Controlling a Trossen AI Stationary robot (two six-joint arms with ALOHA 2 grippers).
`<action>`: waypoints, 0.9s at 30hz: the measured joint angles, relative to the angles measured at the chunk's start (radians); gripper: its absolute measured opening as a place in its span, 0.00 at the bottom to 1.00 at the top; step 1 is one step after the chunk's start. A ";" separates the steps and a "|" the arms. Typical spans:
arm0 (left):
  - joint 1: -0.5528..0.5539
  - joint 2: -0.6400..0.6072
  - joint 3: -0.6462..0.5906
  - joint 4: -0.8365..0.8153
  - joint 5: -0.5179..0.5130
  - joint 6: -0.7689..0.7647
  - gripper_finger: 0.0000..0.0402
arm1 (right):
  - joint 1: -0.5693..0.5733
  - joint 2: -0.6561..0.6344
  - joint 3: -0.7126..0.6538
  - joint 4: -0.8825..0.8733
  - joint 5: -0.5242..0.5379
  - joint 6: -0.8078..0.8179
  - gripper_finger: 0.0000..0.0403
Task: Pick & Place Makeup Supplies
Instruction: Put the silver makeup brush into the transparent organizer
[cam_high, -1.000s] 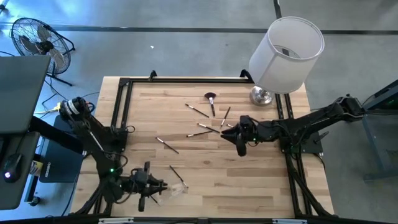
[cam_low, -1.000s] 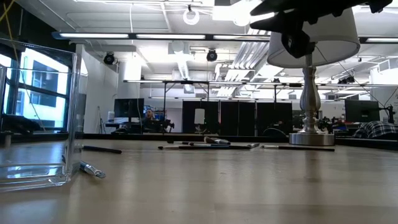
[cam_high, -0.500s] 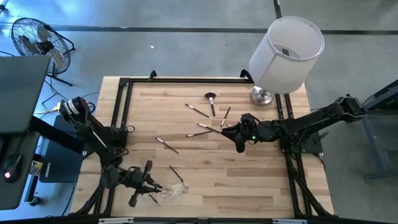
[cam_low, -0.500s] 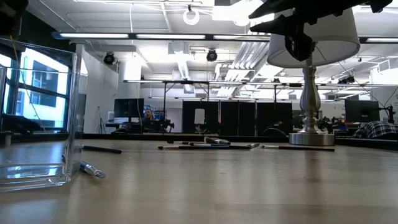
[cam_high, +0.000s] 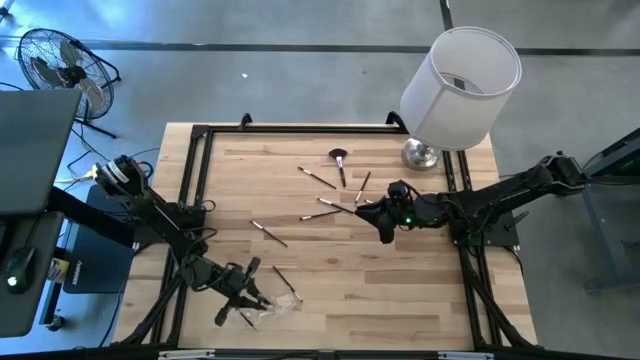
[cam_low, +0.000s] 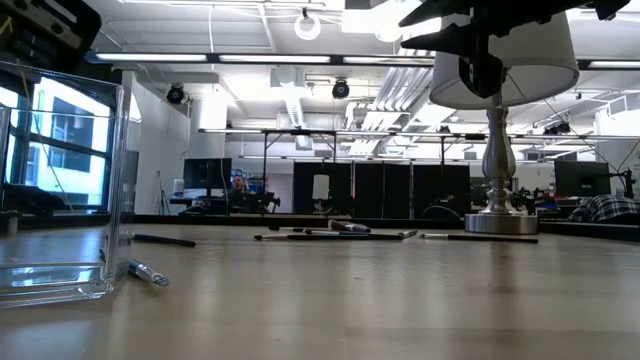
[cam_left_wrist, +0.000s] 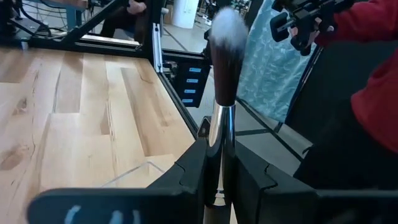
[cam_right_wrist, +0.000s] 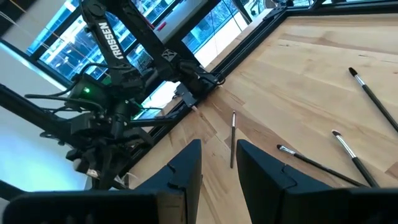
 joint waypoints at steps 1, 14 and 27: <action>0.000 0.000 0.000 0.000 -0.001 0.000 0.16 | 0.000 0.000 0.000 0.000 -0.001 0.000 0.24; -0.001 0.000 0.000 0.000 -0.022 0.000 0.26 | 0.000 0.000 0.000 -0.002 -0.002 -0.015 0.24; -0.001 0.000 0.000 0.001 -0.124 0.026 0.22 | 0.000 0.000 0.000 -0.002 0.025 -0.029 0.24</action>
